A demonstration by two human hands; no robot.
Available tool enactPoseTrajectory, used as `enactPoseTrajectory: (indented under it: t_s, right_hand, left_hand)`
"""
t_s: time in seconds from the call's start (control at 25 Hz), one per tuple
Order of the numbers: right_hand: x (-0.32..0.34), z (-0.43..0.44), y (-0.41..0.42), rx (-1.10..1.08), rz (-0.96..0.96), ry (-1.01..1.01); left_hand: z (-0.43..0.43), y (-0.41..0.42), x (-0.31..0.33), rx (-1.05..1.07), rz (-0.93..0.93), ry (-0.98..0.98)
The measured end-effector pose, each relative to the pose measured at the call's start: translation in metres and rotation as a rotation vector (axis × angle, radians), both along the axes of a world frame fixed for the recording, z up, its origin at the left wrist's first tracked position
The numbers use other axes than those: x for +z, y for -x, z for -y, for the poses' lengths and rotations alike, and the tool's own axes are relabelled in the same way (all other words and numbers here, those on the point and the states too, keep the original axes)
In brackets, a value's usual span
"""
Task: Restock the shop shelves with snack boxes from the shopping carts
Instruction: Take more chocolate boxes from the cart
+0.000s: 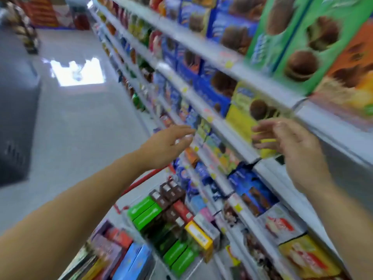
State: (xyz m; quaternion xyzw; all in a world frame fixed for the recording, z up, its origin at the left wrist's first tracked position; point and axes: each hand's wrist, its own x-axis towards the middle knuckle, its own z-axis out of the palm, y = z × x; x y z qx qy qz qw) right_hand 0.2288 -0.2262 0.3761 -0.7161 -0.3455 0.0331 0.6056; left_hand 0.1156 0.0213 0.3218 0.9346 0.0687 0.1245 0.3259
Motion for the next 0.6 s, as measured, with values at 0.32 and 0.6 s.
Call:
enactPoseTrajectory:
  t_s: [0.32, 0.6]
  right_hand:
    - [-0.225, -0.122, 0.015, 0.313, -0.343, 0.646]
    - [-0.331, -0.174, 0.021, 0.455, -0.454, 0.905]
  left_hand:
    - [-0.031, 0.088, -0.137, 0.369, -0.348, 0.324]
    - [-0.026, 0.115, -0.227, 0.648, -0.447, 0.64]
